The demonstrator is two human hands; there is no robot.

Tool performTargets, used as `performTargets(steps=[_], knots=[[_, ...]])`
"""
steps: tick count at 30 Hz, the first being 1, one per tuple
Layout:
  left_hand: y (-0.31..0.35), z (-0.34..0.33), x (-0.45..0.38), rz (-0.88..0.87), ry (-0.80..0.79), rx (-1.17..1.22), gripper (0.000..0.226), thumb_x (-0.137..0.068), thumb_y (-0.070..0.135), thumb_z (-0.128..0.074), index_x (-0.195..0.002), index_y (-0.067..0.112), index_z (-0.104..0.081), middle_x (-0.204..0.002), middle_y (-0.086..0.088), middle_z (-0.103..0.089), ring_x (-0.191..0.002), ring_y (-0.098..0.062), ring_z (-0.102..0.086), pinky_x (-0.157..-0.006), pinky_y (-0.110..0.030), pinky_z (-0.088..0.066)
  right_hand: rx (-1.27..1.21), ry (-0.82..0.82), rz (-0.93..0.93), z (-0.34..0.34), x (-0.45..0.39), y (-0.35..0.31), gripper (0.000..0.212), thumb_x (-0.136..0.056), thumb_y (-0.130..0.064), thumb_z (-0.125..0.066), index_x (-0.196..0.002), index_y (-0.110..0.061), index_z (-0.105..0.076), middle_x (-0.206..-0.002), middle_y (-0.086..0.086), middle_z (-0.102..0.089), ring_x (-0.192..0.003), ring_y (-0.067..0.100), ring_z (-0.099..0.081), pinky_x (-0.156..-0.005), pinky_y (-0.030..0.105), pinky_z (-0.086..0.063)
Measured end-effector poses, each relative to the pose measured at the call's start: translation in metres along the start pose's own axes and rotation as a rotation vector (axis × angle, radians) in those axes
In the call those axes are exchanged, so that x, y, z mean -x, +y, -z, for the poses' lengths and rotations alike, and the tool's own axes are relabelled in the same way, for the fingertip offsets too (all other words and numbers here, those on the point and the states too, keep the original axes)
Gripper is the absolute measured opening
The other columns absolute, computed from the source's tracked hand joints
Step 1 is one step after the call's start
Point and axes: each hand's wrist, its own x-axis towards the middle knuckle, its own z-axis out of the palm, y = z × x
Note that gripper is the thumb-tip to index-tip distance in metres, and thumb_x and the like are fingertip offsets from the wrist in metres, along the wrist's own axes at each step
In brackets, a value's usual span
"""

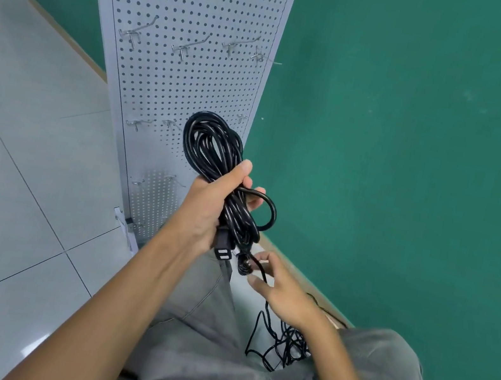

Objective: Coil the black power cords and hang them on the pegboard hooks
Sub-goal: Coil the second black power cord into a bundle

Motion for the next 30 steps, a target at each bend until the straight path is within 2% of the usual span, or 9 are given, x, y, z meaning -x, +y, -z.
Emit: performTargets(steps=[3,7,10,14,18,22,27,29,30], knots=[[0.003,0.003,-0.003,-0.005,0.072,0.06,0.024,-0.097,0.024,-0.069,-0.078,0.012,-0.061,-0.063,0.003,-0.062,-0.062,-0.014,-0.069,-0.085,-0.035,-0.062,-0.001,0.08,-0.032,-0.008,-0.005,0.019,0.006,-0.105,-0.027,-0.055,-0.106,-0.023,-0.059,-0.106,-0.006,-0.072,-0.104,0.007,-0.065,-0.088,0.026,-0.043],[0.004,0.013,-0.012,-0.109,0.208,-0.051,0.027,-0.098,0.025,-0.07,-0.074,0.014,-0.062,-0.059,0.006,-0.064,-0.061,-0.015,-0.069,-0.082,-0.04,-0.061,-0.133,0.293,0.023,0.002,0.008,0.012,0.017,-0.1,-0.014,-0.062,-0.085,-0.007,-0.068,-0.074,0.006,-0.068,-0.069,0.01,-0.06,-0.076,0.026,-0.049],[0.006,0.022,-0.019,-0.206,0.283,-0.221,0.032,-0.099,0.027,-0.069,-0.07,0.015,-0.065,-0.056,0.006,-0.067,-0.065,-0.018,-0.071,-0.082,-0.043,-0.062,-0.185,0.404,0.124,0.021,0.026,-0.013,0.018,-0.098,-0.013,-0.065,-0.081,-0.01,-0.069,-0.068,-0.004,-0.061,-0.066,0.01,-0.051,-0.066,0.025,-0.042],[0.002,0.027,-0.022,-0.231,0.285,-0.365,0.035,-0.098,0.035,-0.07,-0.07,0.014,-0.069,-0.067,0.0,-0.075,-0.077,-0.025,-0.076,-0.086,-0.051,-0.061,-0.182,0.496,0.267,0.042,0.047,-0.063,0.018,-0.098,-0.012,-0.065,-0.081,-0.013,-0.07,-0.066,-0.009,-0.061,-0.065,0.006,-0.049,-0.062,0.016,-0.039],[-0.005,0.023,-0.019,-0.207,0.196,-0.45,0.038,-0.097,0.034,-0.071,-0.066,0.012,-0.067,-0.066,-0.003,-0.075,-0.075,-0.028,-0.077,-0.088,-0.054,-0.06,-0.138,0.486,0.392,0.057,0.064,-0.118,0.025,-0.097,-0.017,-0.066,-0.073,-0.019,-0.066,-0.065,-0.011,-0.061,-0.062,0.007,-0.048,-0.06,0.02,-0.039],[-0.006,0.008,-0.008,-0.201,0.04,-0.497,0.037,-0.098,0.03,-0.069,-0.069,0.008,-0.064,-0.062,-0.003,-0.067,-0.06,-0.015,-0.071,-0.07,-0.033,-0.057,0.038,0.498,0.418,0.07,0.065,-0.15,0.025,-0.095,-0.027,-0.069,-0.07,-0.027,-0.068,-0.064,-0.015,-0.065,-0.054,0.003,-0.045,-0.055,0.019,-0.037],[-0.007,-0.003,0.006,-0.203,-0.246,-0.503,0.053,-0.086,0.06,-0.055,-0.088,0.008,-0.067,-0.069,0.001,-0.065,-0.063,-0.014,-0.066,-0.063,-0.029,-0.053,0.066,0.534,0.37,0.081,0.052,-0.156,0.014,-0.085,-0.029,-0.081,-0.072,-0.028,-0.074,-0.068,-0.016,-0.069,-0.057,0.003,-0.052,-0.06,0.015,-0.038],[-0.01,-0.008,0.011,-0.157,-0.356,-0.437,0.046,-0.081,0.059,-0.058,-0.095,0.019,-0.074,-0.073,0.0,-0.064,-0.067,-0.017,-0.07,-0.062,-0.028,-0.056,0.01,0.561,0.34,0.081,0.048,-0.153,0.017,-0.078,-0.026,-0.087,-0.073,-0.024,-0.071,-0.064,-0.017,-0.064,-0.051,0.003,-0.046,-0.054,0.013,-0.034],[-0.012,-0.01,0.013,-0.132,-0.398,-0.409,0.036,-0.08,0.057,-0.062,-0.09,0.026,-0.077,-0.074,0.0,-0.064,-0.07,-0.018,-0.07,-0.065,-0.029,-0.057,-0.036,0.567,0.326,0.081,0.046,-0.151,0.021,-0.075,-0.022,-0.089,-0.076,-0.02,-0.069,-0.065,-0.014,-0.063,-0.049,0.002,-0.043,-0.052,0.013,-0.034]])
